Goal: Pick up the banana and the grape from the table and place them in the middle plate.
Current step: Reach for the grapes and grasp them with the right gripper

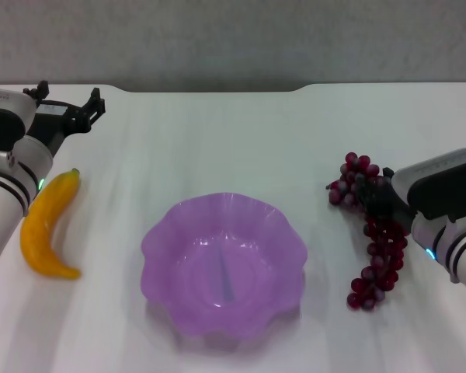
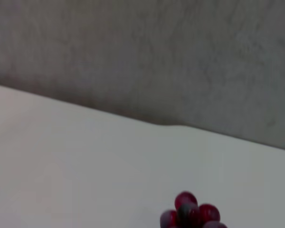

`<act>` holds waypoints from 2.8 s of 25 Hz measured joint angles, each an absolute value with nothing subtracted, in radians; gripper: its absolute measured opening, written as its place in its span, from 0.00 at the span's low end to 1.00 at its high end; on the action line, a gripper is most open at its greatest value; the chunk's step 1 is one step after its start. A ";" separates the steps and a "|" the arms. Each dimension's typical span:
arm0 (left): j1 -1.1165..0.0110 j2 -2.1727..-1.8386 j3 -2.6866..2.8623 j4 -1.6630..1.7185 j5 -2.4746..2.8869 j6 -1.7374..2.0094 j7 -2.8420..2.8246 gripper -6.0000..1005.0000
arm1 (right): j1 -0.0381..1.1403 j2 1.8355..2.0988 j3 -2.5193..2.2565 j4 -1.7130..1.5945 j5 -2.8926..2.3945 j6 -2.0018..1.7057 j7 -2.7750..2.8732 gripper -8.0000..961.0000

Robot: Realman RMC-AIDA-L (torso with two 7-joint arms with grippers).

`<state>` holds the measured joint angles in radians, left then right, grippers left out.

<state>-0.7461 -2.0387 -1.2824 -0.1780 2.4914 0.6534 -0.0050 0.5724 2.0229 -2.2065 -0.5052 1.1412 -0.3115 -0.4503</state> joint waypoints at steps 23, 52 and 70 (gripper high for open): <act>-0.746 -2.039 -1.282 -0.178 2.493 0.653 -0.006 0.89 | 0.564 2.019 -2.293 -0.473 1.141 -0.438 -0.347 0.42; -0.732 -2.039 -1.282 -0.172 2.493 0.654 -0.001 0.89 | 0.536 2.016 -2.353 -0.477 1.130 -0.600 -0.336 0.28; -0.728 -2.037 -1.282 -0.170 2.496 0.654 0.002 0.89 | 0.613 2.013 -2.273 -0.505 1.138 -0.324 -0.329 0.05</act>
<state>-0.7278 -2.0371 -1.2824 -0.1703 2.4958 0.6535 0.0015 0.6133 2.0127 -2.2733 -0.5048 1.1382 -0.3237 -0.3289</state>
